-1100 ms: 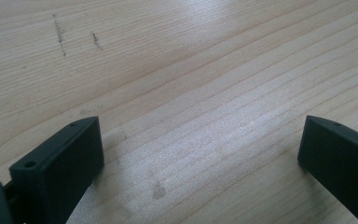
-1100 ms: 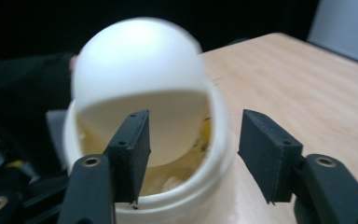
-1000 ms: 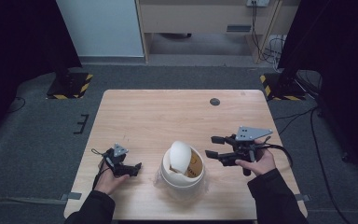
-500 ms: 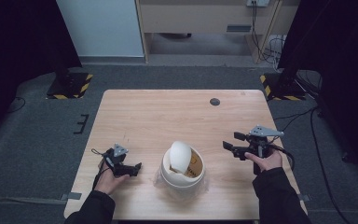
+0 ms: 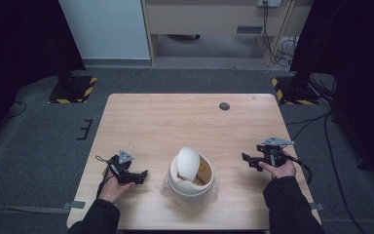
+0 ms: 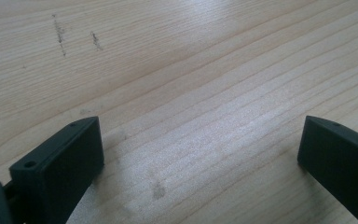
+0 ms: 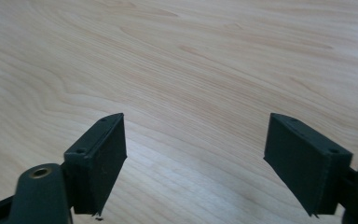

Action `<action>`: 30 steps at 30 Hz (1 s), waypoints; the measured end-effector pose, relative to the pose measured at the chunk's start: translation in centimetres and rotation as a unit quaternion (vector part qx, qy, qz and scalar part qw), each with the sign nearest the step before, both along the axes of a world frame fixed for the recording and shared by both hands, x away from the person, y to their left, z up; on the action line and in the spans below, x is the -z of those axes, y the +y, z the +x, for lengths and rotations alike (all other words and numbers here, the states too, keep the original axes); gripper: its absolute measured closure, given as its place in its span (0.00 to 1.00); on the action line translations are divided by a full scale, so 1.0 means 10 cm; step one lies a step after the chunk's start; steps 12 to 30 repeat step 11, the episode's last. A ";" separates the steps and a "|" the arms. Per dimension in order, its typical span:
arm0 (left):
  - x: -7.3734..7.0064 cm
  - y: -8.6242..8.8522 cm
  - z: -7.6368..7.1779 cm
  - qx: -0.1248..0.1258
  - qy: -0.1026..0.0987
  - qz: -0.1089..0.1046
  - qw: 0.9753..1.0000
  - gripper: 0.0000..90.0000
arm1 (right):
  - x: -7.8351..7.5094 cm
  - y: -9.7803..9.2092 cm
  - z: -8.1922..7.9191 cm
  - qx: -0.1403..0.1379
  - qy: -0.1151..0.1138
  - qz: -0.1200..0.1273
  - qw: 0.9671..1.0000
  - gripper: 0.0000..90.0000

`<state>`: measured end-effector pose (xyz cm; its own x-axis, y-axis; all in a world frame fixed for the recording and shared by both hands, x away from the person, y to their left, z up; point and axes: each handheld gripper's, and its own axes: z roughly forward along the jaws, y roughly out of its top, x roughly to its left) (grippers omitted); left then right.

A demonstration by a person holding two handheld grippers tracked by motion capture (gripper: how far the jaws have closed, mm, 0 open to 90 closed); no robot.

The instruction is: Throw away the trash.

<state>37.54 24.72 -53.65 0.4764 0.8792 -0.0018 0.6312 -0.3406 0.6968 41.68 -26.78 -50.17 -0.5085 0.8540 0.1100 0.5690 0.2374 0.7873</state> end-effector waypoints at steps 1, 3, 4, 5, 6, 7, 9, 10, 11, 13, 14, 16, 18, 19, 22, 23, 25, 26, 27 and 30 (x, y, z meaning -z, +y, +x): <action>0.00 0.00 0.00 0.000 0.000 0.000 1.000 0.00 | 0.02 -0.01 0.01 0.004 0.001 -0.005 1.000 0.21; 0.00 0.01 0.00 0.003 0.000 0.000 1.000 0.00 | 0.06 -0.03 0.04 0.009 0.006 -0.020 1.000 0.18; 0.00 0.01 0.00 0.004 0.000 0.000 1.000 0.00 | 0.08 -0.04 0.05 0.011 0.007 -0.029 0.999 0.18; 0.00 0.01 0.00 0.004 0.000 0.000 1.000 0.00 | 0.08 -0.04 0.05 0.011 0.007 -0.029 0.999 0.18; 0.00 0.01 0.00 0.005 0.000 0.000 1.000 0.00 | 0.10 -0.06 0.05 0.015 0.010 -0.034 0.999 0.17; 0.00 0.01 0.00 0.005 0.000 0.000 1.000 0.00 | 0.12 -0.09 0.06 0.021 0.013 -0.041 0.999 0.16; 0.00 0.01 0.00 0.005 0.000 0.000 1.000 0.00 | 0.15 -0.12 0.07 0.026 0.014 -0.045 0.999 0.15; 0.00 0.01 0.00 0.005 0.000 0.000 1.000 0.00 | 0.15 -0.13 0.08 0.028 0.016 -0.046 0.998 0.14; 0.00 0.01 0.00 0.005 0.000 0.000 1.000 0.00 | 0.16 -0.13 0.08 0.028 0.017 -0.048 0.998 0.14; 0.00 0.01 0.00 0.005 0.000 0.000 1.000 0.00 | 0.16 -0.13 0.08 0.028 0.017 -0.048 0.998 0.14; 0.00 0.01 0.00 0.005 0.000 0.000 1.000 0.00 | 0.16 -0.13 0.08 0.028 0.017 -0.048 0.998 0.14; 0.00 0.01 0.00 0.005 0.000 0.000 1.000 0.00 | 0.16 -0.13 0.08 0.028 0.017 -0.048 0.998 0.14; 0.00 0.01 0.00 0.005 0.000 0.000 1.000 0.00 | 0.16 -0.13 0.08 0.028 0.017 -0.048 0.998 0.14; 0.00 0.01 0.00 0.005 0.000 0.000 1.000 0.00 | 0.16 -0.13 0.08 0.028 0.017 -0.048 0.998 0.14; 0.00 0.01 0.00 0.005 0.000 0.000 1.000 0.00 | 0.16 -0.13 0.08 0.028 0.017 -0.048 0.998 0.14; 0.00 0.01 0.00 0.005 0.000 0.000 1.000 0.00 | 0.16 -0.13 0.08 0.028 0.017 -0.048 0.998 0.14; 0.00 0.01 0.00 0.005 0.000 0.000 1.000 0.00 | 0.16 -0.13 0.08 0.028 0.017 -0.048 0.998 0.14; 0.00 0.01 0.00 0.005 0.000 0.000 1.000 0.00 | 0.16 -0.13 0.08 0.028 0.017 -0.048 0.998 0.14; 0.00 0.01 0.00 0.005 0.000 0.000 1.000 0.00 | 0.16 -0.13 0.08 0.028 0.017 -0.048 0.998 0.14; 0.00 0.01 0.00 0.005 0.000 0.000 1.000 0.00 | 0.16 -0.13 0.08 0.028 0.017 -0.048 0.998 0.14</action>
